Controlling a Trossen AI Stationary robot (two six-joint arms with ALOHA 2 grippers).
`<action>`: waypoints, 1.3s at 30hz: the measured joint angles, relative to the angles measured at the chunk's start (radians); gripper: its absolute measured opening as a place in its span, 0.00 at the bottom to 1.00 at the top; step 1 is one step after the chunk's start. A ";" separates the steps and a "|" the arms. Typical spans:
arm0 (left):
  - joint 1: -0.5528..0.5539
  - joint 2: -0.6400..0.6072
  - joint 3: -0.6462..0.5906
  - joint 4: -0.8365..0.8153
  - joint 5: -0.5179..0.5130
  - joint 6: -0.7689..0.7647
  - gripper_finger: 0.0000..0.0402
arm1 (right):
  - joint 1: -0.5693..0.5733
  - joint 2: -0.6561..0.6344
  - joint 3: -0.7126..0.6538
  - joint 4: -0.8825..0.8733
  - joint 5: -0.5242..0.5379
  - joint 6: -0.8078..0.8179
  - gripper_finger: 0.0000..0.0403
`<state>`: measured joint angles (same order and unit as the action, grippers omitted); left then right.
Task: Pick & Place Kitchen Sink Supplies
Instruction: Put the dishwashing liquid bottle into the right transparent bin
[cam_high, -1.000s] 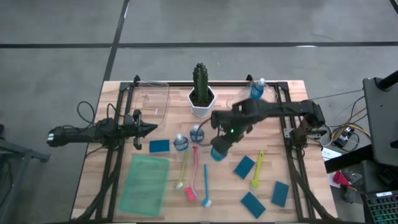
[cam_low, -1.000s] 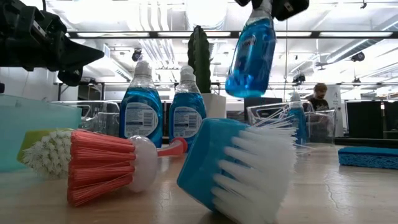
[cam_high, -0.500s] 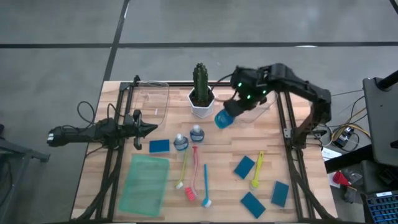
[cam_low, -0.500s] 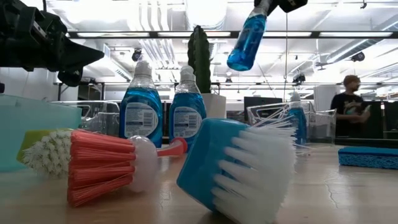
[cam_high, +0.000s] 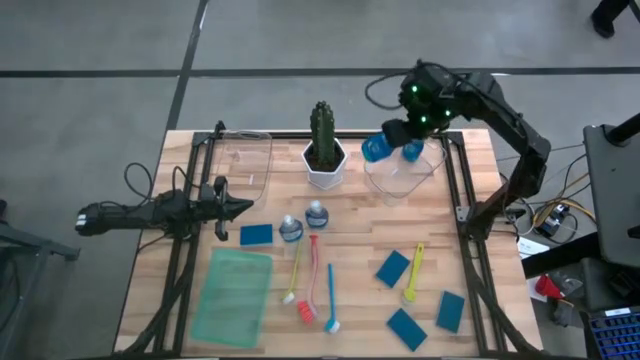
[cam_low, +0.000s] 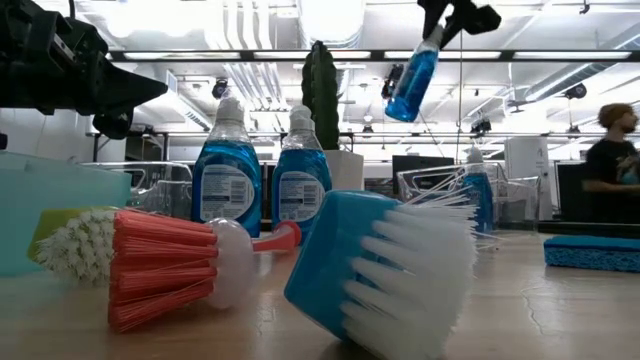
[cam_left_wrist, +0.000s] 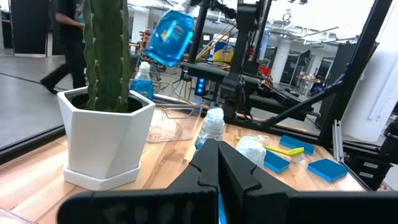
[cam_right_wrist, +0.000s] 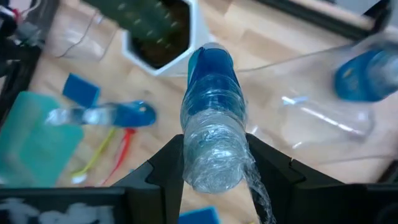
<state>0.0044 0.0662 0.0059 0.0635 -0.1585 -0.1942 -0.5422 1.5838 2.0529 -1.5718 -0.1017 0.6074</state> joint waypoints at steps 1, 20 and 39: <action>0.000 0.000 0.000 0.000 0.000 0.000 0.00 | -0.025 0.005 0.000 0.000 0.000 -0.032 0.34; -0.001 0.000 0.000 0.000 0.000 0.000 0.00 | -0.281 0.115 -0.008 0.002 -0.010 -0.502 0.34; -0.001 0.000 0.000 0.001 0.000 0.000 0.00 | -0.250 -0.133 -0.448 -0.001 0.095 -0.474 0.35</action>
<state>0.0036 0.0663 0.0059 0.0643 -0.1585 -0.1940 -0.7921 1.4511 1.6050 -1.5726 -0.0063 0.1333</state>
